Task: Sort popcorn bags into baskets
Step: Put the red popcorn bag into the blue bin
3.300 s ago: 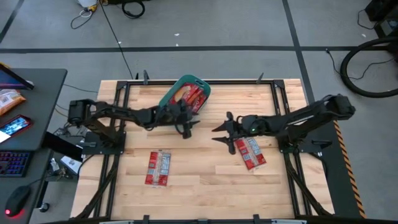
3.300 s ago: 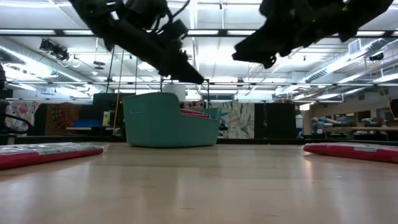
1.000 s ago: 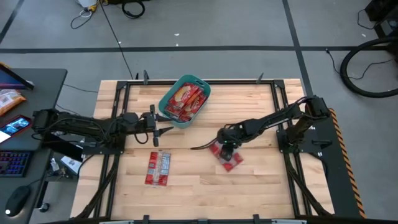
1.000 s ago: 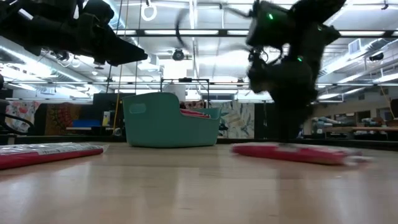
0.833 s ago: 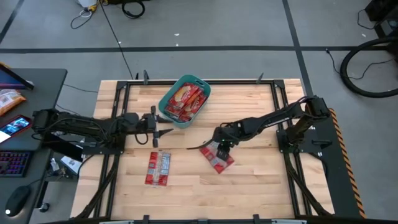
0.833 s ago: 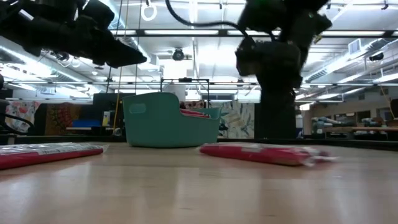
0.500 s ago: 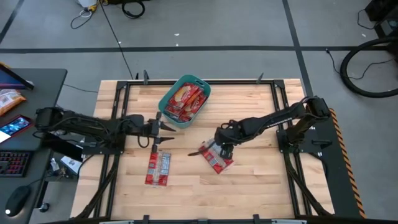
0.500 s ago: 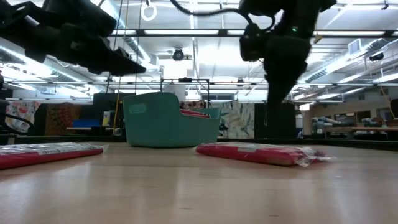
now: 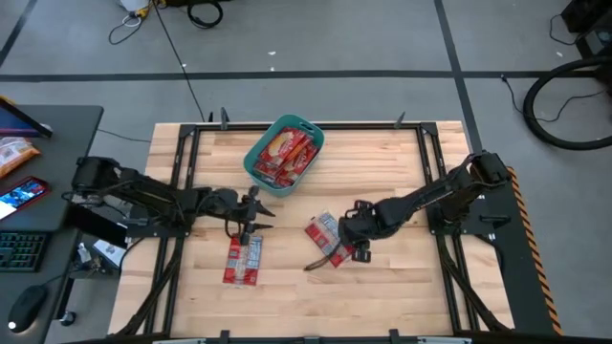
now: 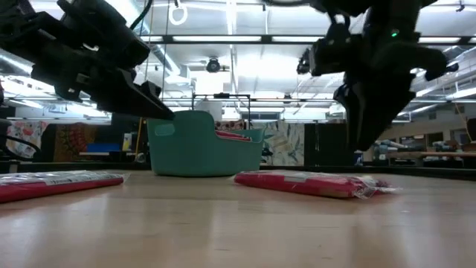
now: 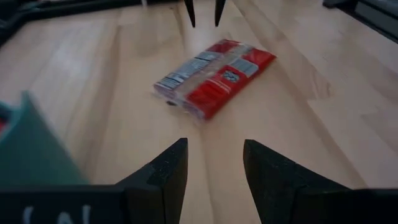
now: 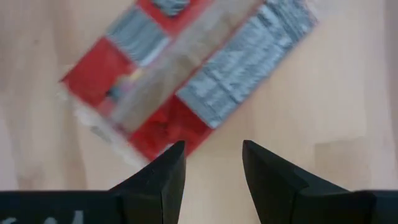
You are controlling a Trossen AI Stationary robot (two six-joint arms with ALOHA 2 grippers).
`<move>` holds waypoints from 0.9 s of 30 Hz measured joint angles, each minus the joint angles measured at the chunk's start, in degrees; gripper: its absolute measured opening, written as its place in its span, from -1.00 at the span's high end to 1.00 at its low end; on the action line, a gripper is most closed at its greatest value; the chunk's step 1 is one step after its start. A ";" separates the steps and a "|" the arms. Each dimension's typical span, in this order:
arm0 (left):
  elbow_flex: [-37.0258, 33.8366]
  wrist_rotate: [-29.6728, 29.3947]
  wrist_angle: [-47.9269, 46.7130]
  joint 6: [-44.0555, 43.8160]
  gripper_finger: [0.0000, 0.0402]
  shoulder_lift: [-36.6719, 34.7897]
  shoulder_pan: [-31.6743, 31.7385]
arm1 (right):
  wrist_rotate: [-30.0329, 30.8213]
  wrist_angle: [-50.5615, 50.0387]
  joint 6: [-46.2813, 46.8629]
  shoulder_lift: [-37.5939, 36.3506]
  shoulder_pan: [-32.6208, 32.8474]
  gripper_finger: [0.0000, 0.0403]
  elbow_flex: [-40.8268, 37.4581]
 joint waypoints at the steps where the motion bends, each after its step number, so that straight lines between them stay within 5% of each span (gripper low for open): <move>1: 0.64 -0.02 0.03 0.00 0.20 1.04 -0.43 | 0.02 0.28 -0.19 0.00 0.81 0.18 0.02; 17: 10.36 -4.23 0.32 0.07 0.20 14.52 -2.87 | 11.58 14.00 -11.63 8.01 14.45 0.16 0.04; 27: 14.71 -5.54 3.97 0.09 0.20 23.01 -2.87 | 14.26 13.89 -14.68 10.86 16.49 -0.13 0.17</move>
